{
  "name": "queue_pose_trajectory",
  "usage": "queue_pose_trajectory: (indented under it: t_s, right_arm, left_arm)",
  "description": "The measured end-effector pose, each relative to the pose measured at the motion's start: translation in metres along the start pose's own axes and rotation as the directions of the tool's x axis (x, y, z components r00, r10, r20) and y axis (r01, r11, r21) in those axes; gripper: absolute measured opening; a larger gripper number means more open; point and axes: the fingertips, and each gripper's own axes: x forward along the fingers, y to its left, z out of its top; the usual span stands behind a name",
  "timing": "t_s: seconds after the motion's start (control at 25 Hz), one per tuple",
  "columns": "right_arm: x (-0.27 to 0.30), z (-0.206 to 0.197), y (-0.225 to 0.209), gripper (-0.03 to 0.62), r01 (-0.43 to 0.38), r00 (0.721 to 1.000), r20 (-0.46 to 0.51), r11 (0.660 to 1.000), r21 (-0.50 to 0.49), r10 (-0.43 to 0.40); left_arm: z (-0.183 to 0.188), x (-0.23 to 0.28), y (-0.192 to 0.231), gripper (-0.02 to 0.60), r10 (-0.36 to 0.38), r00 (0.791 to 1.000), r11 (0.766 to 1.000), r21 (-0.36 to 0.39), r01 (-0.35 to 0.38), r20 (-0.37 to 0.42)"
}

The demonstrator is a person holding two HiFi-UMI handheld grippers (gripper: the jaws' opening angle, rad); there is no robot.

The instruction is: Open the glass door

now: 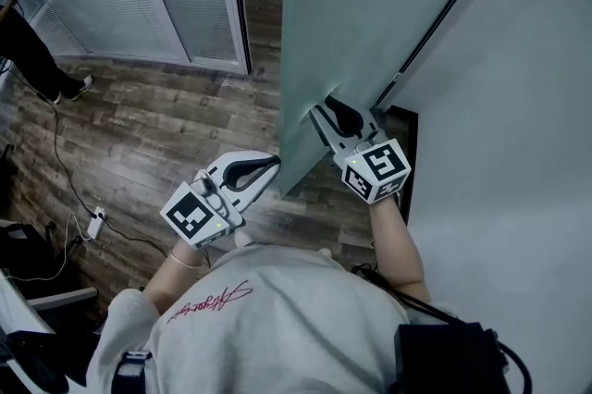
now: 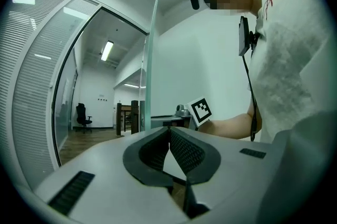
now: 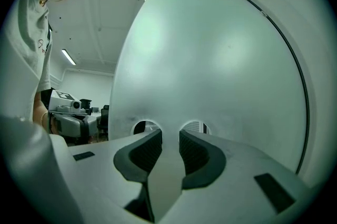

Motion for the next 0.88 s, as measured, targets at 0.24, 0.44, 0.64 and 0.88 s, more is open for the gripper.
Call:
queue_pose_trajectory:
  t_s: [0.24, 0.44, 0.64, 0.88]
  right_arm:
    - [-0.042, 0.0, 0.014, 0.11, -0.002, 1.0, 0.007, 1.0, 0.001, 0.002]
    - [-0.06, 0.014, 0.025, 0.11, 0.007, 1.0, -0.021, 1.0, -0.009, -0.007]
    - [-0.08, 0.033, 0.041, 0.11, 0.004, 1.0, -0.012, 1.0, -0.019, -0.005]
    - [-0.095, 0.055, 0.052, 0.11, 0.012, 1.0, -0.02, 1.0, -0.025, -0.013]
  left_arm:
    - [0.008, 0.011, -0.019, 0.018, -0.078, 0.996, 0.997, -0.01, 0.078, 0.035]
    - [0.02, 0.008, -0.014, 0.018, -0.131, 0.991, 0.991, -0.001, 0.131, 0.017]
    - [0.049, 0.014, -0.026, 0.018, -0.177, 0.982, 0.984, -0.01, 0.178, 0.068]
    - [0.063, 0.014, -0.035, 0.018, -0.26, 0.964, 0.965, -0.019, 0.262, 0.058]
